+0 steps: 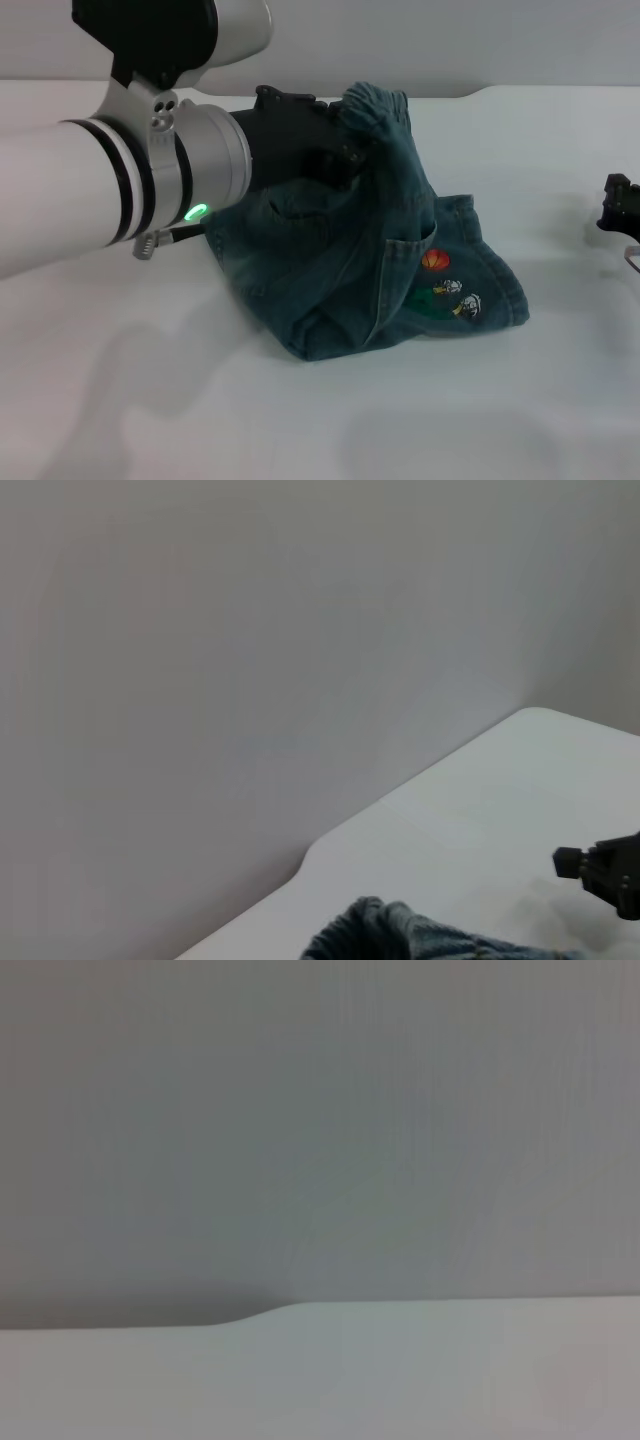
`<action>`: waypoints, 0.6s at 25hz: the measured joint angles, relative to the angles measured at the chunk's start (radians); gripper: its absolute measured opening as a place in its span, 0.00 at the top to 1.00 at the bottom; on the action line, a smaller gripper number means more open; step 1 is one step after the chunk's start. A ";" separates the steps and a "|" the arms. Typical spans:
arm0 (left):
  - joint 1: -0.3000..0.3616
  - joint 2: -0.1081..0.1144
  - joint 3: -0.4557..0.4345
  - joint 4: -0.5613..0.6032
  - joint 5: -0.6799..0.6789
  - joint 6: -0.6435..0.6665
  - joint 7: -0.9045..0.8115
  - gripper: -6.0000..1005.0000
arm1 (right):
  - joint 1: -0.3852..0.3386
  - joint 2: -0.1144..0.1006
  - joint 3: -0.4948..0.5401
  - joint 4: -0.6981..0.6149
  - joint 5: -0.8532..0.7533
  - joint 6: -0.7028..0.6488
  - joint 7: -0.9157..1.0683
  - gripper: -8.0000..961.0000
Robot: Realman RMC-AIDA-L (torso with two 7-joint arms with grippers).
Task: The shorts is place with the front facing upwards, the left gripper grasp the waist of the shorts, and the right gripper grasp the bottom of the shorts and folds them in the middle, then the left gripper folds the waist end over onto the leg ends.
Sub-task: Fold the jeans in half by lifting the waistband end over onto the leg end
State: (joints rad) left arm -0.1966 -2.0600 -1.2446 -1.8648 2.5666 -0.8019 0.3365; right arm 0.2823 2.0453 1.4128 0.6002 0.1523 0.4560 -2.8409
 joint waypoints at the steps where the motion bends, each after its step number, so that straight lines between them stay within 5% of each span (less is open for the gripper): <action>1: 0.005 0.000 0.004 0.000 -0.002 0.005 -0.001 0.82 | 0.000 -0.001 0.000 0.003 -0.001 0.000 0.000 0.93; 6: 0.018 0.000 0.007 -0.017 -0.004 0.020 -0.002 0.63 | -0.001 -0.003 0.001 0.011 -0.025 -0.012 0.000 0.92; 8: 0.017 0.000 0.008 -0.020 -0.004 0.031 -0.001 0.40 | -0.005 -0.003 0.001 0.013 -0.028 -0.015 0.000 0.92; 15: 0.031 0.001 0.045 -0.021 -0.004 0.110 0.004 0.25 | -0.054 -0.004 0.021 0.049 -0.038 -0.006 -0.003 0.92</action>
State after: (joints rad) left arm -0.1655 -2.0588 -1.1994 -1.8860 2.5623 -0.6924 0.3409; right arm 0.2287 2.0417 1.4339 0.6493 0.1138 0.4498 -2.8441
